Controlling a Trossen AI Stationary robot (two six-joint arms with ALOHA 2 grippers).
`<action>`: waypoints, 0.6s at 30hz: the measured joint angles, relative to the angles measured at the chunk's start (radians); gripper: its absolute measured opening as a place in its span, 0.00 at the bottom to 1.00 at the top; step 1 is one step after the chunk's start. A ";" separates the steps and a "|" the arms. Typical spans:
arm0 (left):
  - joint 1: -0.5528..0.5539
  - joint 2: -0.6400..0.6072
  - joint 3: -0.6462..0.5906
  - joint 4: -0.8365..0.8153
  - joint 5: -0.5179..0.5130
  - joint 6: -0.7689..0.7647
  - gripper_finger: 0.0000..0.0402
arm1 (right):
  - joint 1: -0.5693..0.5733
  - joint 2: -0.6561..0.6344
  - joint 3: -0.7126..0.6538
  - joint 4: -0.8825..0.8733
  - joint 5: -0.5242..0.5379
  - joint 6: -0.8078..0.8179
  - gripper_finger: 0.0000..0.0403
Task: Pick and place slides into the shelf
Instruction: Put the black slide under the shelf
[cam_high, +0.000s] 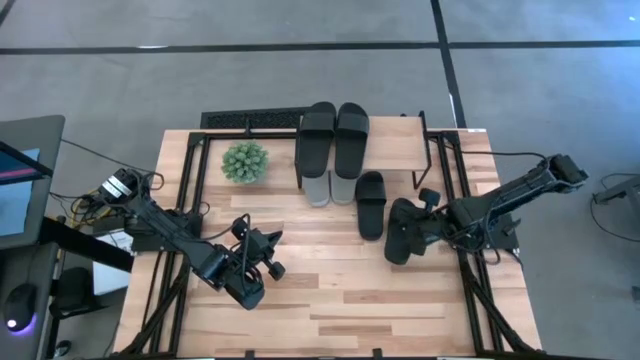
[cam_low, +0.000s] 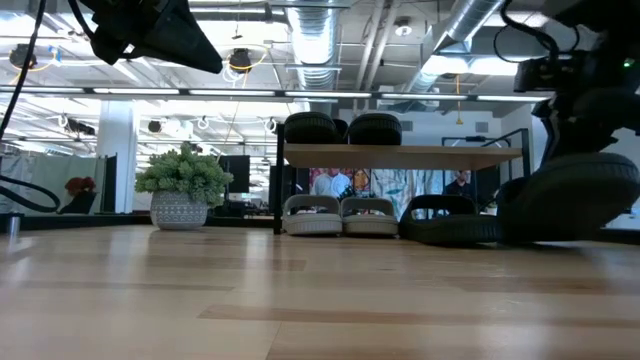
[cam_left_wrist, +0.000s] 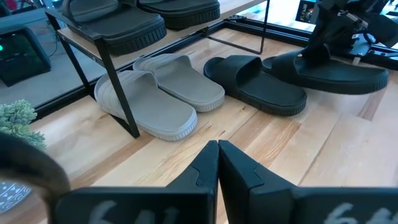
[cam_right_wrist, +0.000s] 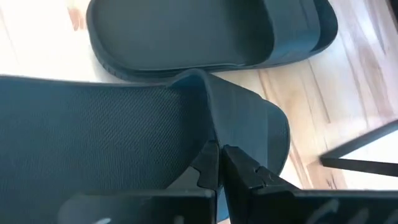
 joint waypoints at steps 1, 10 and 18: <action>0.000 0.000 0.000 0.000 0.000 0.000 0.00 | -0.009 0.000 0.000 0.003 -0.003 -0.004 0.00; 0.000 0.000 0.000 0.000 0.000 0.000 0.00 | -0.038 0.011 -0.004 0.030 -0.058 -0.049 0.00; 0.000 0.000 0.000 0.001 0.000 -0.001 0.00 | -0.041 0.010 -0.004 0.051 -0.102 -0.059 0.00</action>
